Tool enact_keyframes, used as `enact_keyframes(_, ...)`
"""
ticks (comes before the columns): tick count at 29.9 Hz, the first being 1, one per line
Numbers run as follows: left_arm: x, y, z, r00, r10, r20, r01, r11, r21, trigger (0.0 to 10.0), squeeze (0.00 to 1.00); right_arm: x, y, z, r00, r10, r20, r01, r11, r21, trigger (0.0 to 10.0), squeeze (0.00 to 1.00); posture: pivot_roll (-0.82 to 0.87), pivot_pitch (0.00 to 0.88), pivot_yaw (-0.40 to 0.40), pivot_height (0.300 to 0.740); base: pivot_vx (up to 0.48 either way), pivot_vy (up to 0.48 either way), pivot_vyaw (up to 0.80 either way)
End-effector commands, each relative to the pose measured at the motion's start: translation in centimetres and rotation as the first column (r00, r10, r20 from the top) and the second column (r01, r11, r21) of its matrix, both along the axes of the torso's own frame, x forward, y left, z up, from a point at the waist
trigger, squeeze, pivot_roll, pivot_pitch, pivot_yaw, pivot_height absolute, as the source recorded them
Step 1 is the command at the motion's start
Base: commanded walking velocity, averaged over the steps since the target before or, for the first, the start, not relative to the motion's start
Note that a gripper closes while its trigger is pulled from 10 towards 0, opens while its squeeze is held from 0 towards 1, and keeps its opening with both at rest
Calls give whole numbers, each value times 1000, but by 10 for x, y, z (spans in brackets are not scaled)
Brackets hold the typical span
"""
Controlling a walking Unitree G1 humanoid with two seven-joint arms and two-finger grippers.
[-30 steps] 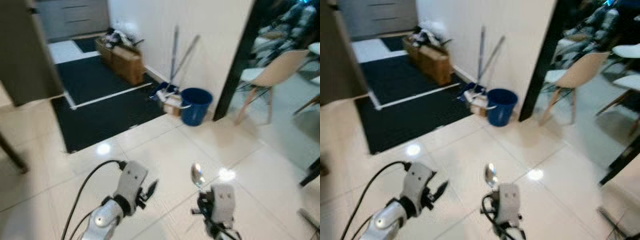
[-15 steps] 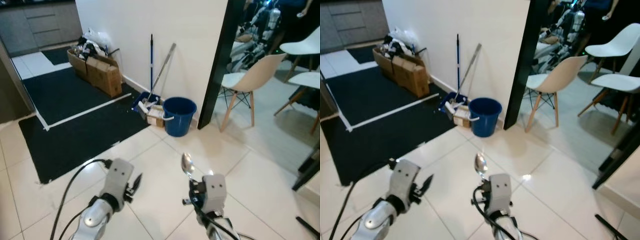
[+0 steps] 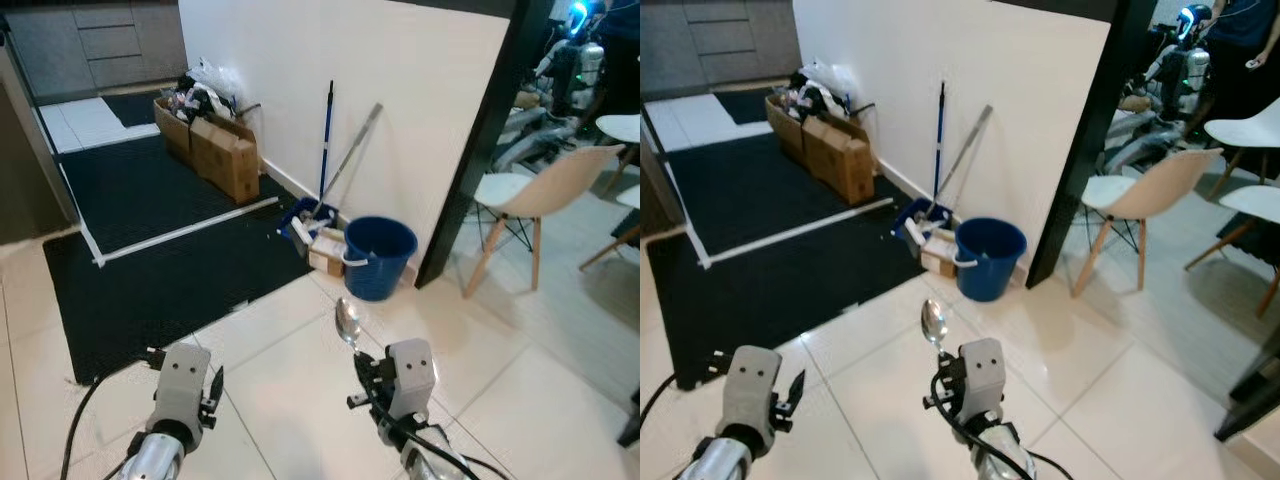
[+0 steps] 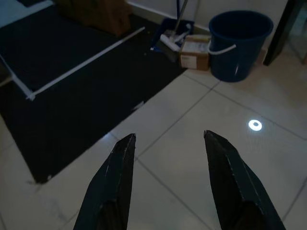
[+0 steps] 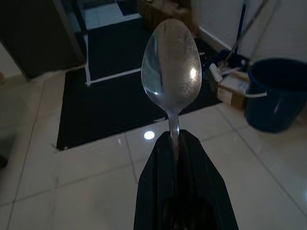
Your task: Setting the table
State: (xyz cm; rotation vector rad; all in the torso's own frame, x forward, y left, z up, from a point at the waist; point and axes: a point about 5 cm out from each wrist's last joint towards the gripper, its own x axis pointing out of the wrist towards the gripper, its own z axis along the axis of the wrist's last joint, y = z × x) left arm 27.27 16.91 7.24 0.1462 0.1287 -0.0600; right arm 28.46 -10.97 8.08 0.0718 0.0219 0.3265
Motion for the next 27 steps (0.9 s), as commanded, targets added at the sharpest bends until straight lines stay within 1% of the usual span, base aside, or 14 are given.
enact_keyframes(1,-1,-3,-2,1000,-8,-7,8,1000,2,10000,0,-1,-3,-2,1000,1,-8,-1,1000,-13,10000,0,101,52,40,740,480,0,750)
enact_keyframes(17,2,-6,1,999,-33,7,33,999,15,10000,0,-2,0,-1,1000,7,-11,-7,1000,-17,10000,0,99,57,52,740,480,0,777)
enact_keyframes(21,4,-7,2,999,-42,11,42,999,19,10000,0,-2,2,1,999,34,-6,-34,999,-15,10000,0,98,58,54,740,480,0,775)
enact_keyframes(24,5,-10,5,997,-68,29,67,997,34,10000,0,-5,8,4,996,88,5,-88,996,-23,10000,0,96,60,56,740,480,0,773)
enact_keyframes(27,6,-12,7,996,-82,40,81,996,34,10000,0,-6,11,6,994,111,8,-111,994,-17,10000,0,94,60,58,740,480,0,771)
